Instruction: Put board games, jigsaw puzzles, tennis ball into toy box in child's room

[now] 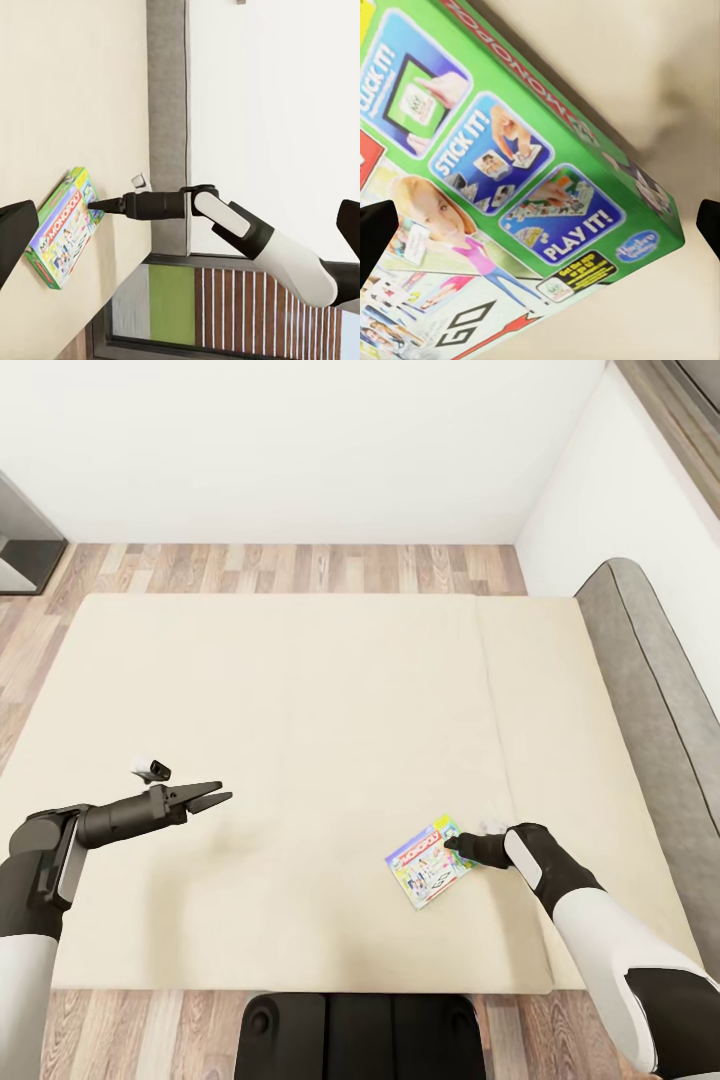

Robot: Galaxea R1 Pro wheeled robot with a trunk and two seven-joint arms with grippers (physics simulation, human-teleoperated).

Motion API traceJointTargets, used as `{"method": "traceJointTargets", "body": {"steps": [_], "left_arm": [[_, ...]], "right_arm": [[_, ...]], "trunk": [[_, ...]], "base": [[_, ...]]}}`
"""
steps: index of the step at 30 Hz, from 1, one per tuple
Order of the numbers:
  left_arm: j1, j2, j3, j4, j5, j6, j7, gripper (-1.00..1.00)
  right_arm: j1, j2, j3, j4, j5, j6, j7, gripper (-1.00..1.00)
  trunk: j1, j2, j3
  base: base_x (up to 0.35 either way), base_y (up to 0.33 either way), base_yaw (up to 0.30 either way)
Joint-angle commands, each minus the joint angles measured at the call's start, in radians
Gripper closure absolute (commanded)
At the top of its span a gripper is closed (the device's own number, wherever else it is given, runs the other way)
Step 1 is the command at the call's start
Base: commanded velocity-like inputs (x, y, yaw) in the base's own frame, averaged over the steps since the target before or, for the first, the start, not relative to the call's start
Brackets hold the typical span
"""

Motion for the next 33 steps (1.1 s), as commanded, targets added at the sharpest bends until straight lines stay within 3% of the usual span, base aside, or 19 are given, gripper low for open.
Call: {"method": "traceJointTargets", "body": {"steps": [1, 16, 33], "left_arm": [[0.0, 0.0, 0.0, 0.0, -0.001, 0.011, -0.004, -1.0], [0.0, -0.001, -0.001, 0.0, -0.001, 0.011, -0.004, -1.0], [0.0, -0.001, -0.001, 0.0, -0.001, 0.011, -0.004, -1.0]], "right_arm": [[0.0, -0.001, 0.001, -0.001, 0.002, 0.004, 0.004, -1.0], [0.0, -0.001, 0.001, -0.001, 0.002, 0.004, 0.004, -1.0], [0.0, -0.001, 0.001, -0.001, 0.002, 0.004, 0.004, -1.0]], "trunk": [[0.001, -0.002, -0.002], [0.001, -0.002, -0.021], [0.001, -0.002, -0.023]], "base": [[0.0, 0.0, 0.0], [0.0, 0.0, 0.0], [0.0, 0.0, 0.0]]}}
